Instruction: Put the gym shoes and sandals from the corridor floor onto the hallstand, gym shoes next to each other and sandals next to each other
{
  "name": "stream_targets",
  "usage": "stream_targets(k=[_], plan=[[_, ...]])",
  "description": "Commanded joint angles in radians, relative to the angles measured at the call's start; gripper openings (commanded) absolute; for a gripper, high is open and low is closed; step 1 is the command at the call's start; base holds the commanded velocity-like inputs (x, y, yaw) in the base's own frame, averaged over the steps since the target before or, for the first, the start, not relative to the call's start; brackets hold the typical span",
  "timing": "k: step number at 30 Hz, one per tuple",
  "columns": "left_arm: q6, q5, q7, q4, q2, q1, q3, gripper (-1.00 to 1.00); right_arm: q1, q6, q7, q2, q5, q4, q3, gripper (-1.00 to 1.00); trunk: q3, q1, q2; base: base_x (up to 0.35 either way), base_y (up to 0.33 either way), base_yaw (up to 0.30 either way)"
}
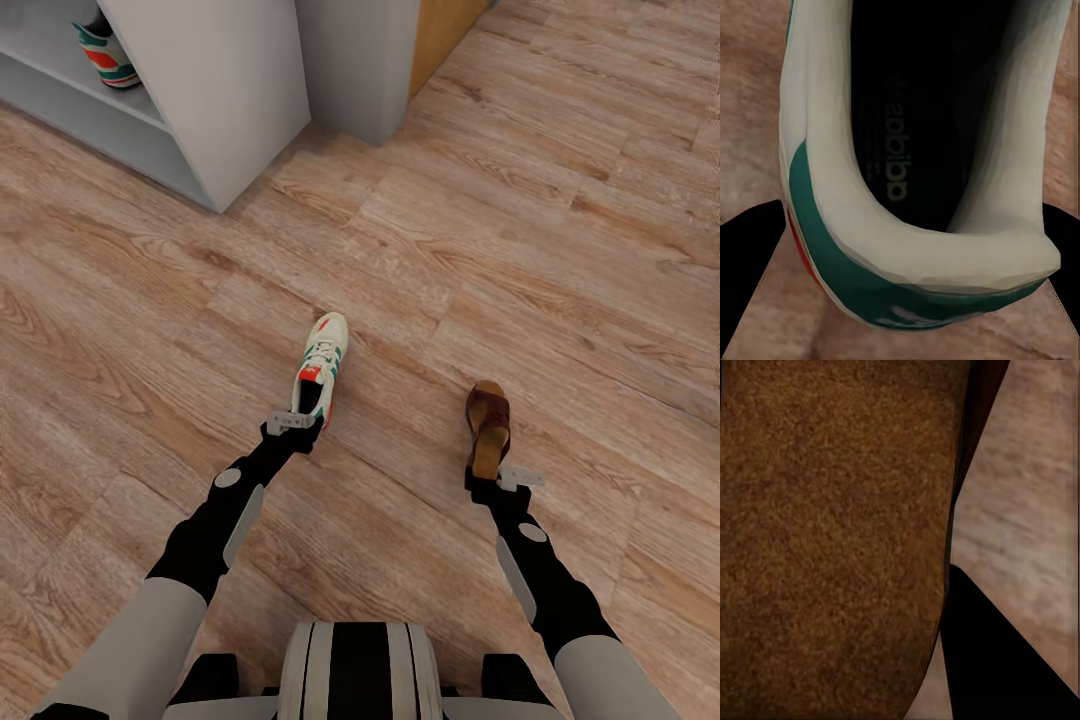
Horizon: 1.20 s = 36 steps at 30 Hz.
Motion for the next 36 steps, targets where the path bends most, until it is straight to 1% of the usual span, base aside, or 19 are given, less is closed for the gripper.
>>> stream_targets(k=[1,6,8,12,13,14,17,21,31,36], plan=[[0.003,0.009,-0.002,0.0,0.0,0.0,0.0,-1.0,0.0,0.003,-0.005,-0.001,-0.014,-0.002,0.002,-1.0,0.004,0.0,0.0,0.0,0.0,0.0],[0.016,0.011,-0.002,0.001,-0.001,0.0,-0.001,-1.0,0.0,0.012,-0.007,0.0,-0.013,-0.002,0.002,-1.0,0.023,-0.003,0.001,0.0,0.0,0.0],[0.061,0.012,-0.002,0.0,-0.001,0.006,-0.001,-1.0,0.0,0.013,-0.009,-0.001,-0.009,-0.002,0.002,-1.0,0.031,-0.004,0.002,0.0,0.0,0.0],[0.102,0.012,-0.002,0.0,-0.001,0.009,-0.001,-1.0,0.0,0.016,-0.009,-0.001,-0.013,-0.008,0.002,-1.0,0.046,-0.005,0.003,0.0,0.0,0.0],[0.16,0.012,-0.002,0.001,-0.001,0.009,-0.001,-1.0,0.0,0.016,-0.009,-0.001,-0.013,-0.025,0.002,-1.0,0.05,-0.006,0.003,0.0,0.0,0.0],[0.167,0.012,-0.002,0.001,-0.001,0.01,-0.001,-1.0,0.0,0.016,-0.009,-0.001,-0.013,-0.044,0.001,-1.0,0.055,-0.006,0.003,0.0,0.0,0.0],[0.174,0.015,-0.003,0.03,-0.004,0.032,-0.002,-1.0,0.0,0.017,-0.011,-0.001,-0.007,-0.084,0.002,-1.0,0.071,-0.008,0.004,0.0,0.0,0.0],[0.175,0.013,-0.002,0.057,-0.004,0.057,-0.001,-1.0,0.0,0.018,-0.012,0.0,-0.003,-0.097,0.003,-1.0,0.092,-0.009,0.005,0.0,0.0,0.0],[0.177,0.012,0.001,0.062,-0.003,0.062,0.0,-1.0,0.0,0.022,-0.01,0.0,-0.002,-0.1,0.005,-1.0,0.147,-0.014,0.007,0.0,0.0,0.0],[0.177,0.012,0.001,0.062,-0.003,0.062,0.0,-1.0,0.0,0.023,-0.008,0.001,-0.008,-0.1,0.005,-1.0,0.175,-0.016,0.008,0.0,0.0,0.0]])
